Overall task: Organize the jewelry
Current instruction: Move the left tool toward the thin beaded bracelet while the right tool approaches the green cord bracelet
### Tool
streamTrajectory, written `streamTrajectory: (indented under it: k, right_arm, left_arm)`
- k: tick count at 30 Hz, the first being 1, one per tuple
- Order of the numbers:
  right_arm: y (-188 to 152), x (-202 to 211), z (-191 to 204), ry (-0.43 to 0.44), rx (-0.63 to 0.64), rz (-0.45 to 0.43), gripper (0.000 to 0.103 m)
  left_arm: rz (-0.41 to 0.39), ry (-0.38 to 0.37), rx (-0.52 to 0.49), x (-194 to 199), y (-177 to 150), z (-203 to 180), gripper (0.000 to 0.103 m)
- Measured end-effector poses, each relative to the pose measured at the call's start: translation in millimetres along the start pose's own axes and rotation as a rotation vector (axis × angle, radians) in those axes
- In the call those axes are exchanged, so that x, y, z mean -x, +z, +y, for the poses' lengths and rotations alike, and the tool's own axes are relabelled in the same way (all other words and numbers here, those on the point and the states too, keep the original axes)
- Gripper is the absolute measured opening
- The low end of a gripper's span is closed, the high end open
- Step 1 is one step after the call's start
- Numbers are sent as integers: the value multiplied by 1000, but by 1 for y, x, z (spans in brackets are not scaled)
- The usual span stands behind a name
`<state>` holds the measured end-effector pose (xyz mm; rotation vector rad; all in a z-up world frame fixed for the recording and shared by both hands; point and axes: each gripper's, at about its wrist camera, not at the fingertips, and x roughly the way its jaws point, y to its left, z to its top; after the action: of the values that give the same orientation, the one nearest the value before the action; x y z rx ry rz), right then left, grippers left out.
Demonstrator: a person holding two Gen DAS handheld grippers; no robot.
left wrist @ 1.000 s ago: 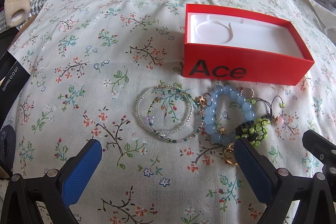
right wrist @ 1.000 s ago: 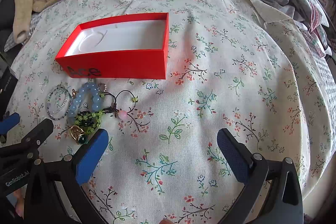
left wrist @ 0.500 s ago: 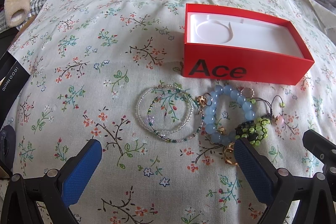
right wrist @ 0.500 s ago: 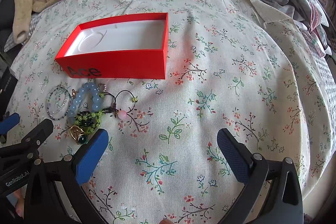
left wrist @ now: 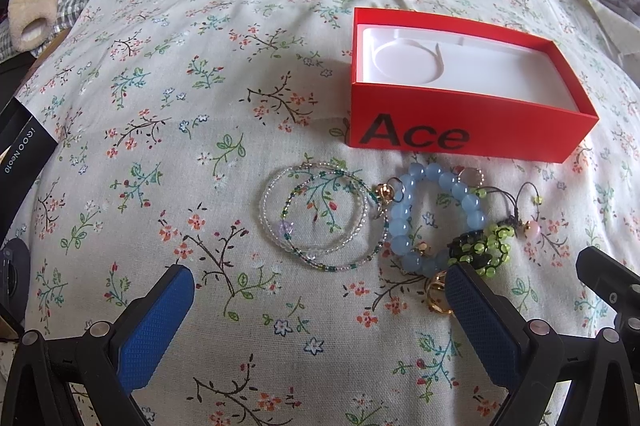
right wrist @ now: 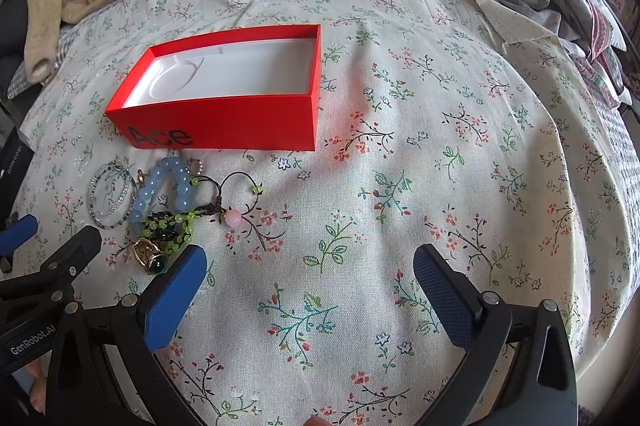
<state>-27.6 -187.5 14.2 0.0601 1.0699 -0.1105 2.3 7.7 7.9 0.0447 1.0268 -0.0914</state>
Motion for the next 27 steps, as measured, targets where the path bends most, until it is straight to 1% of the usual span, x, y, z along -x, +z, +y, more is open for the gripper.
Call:
streamTrajectory:
  k: [8,14,18,21,24,27]
  right_arm:
    - [0,1,-1,1,-4,1,103]
    - [11,7,-4,-1,-3,7,103]
    - [21,9,-9,0,-3,21,103]
    - [28,10,-8,31,5,49,103]
    - [37,11,-3,78,30,86,103]
    - [46,10,2,118,55,111,103]
  left_arm:
    - [23,-5,-3,-1,4,2,103]
    - [10,-19,-18,7,18,7,103]
    - [28,-48,-37,9,32,11,103]
    - [56,-81,-45,8,42,12,99]
    - [85,-129,-48,3,48,13,94]
    - [114,-177,-22,-7,52,18,86]
